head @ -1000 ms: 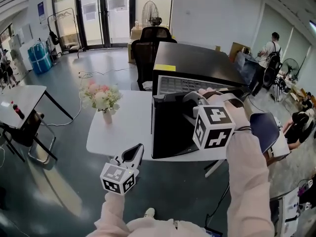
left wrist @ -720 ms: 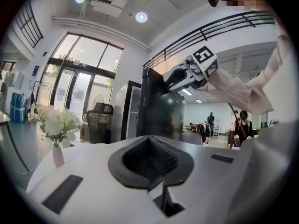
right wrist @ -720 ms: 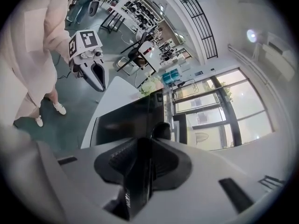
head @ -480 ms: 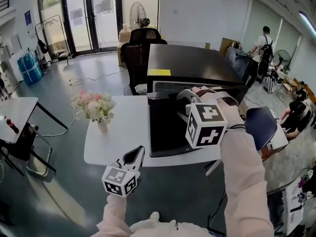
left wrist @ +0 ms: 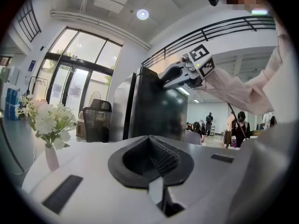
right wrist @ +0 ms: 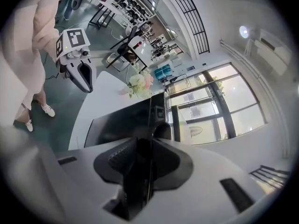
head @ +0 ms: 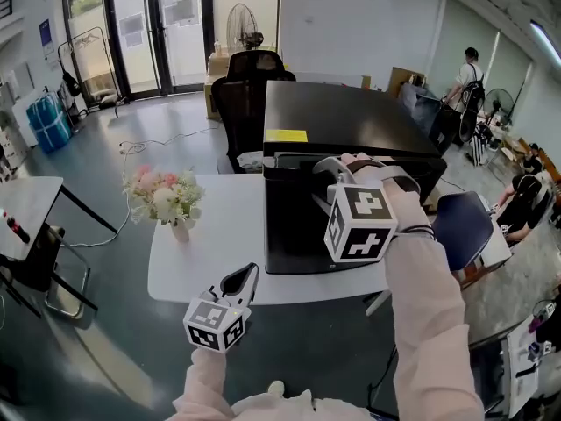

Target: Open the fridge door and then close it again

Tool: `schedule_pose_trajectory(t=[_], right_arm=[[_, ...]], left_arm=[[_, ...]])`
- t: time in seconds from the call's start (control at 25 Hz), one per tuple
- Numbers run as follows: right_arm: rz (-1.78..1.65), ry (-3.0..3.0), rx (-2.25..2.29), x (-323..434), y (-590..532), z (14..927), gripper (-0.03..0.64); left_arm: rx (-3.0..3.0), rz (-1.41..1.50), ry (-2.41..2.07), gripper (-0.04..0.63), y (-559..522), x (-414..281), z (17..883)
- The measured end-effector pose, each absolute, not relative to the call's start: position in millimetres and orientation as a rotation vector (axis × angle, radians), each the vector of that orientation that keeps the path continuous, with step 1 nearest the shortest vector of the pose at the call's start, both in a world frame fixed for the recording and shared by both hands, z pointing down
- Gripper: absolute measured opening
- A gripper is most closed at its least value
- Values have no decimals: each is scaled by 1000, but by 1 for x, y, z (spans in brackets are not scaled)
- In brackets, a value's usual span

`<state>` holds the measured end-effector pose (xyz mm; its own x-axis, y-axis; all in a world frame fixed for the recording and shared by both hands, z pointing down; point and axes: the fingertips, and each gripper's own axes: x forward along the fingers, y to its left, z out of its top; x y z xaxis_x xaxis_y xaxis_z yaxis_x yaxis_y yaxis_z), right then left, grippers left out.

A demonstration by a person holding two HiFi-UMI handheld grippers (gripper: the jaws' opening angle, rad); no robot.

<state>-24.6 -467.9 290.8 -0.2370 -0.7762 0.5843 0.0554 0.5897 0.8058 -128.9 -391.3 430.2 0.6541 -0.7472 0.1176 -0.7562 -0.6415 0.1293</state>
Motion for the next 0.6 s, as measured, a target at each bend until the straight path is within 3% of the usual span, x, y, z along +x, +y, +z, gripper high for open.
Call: schedule_pose_trajectory(t=[0.6], right_arm=[[-889,-1599,694,-24,-493,293,104]], left_arm=[[2689,96,-1262,11,-403,-146,434]])
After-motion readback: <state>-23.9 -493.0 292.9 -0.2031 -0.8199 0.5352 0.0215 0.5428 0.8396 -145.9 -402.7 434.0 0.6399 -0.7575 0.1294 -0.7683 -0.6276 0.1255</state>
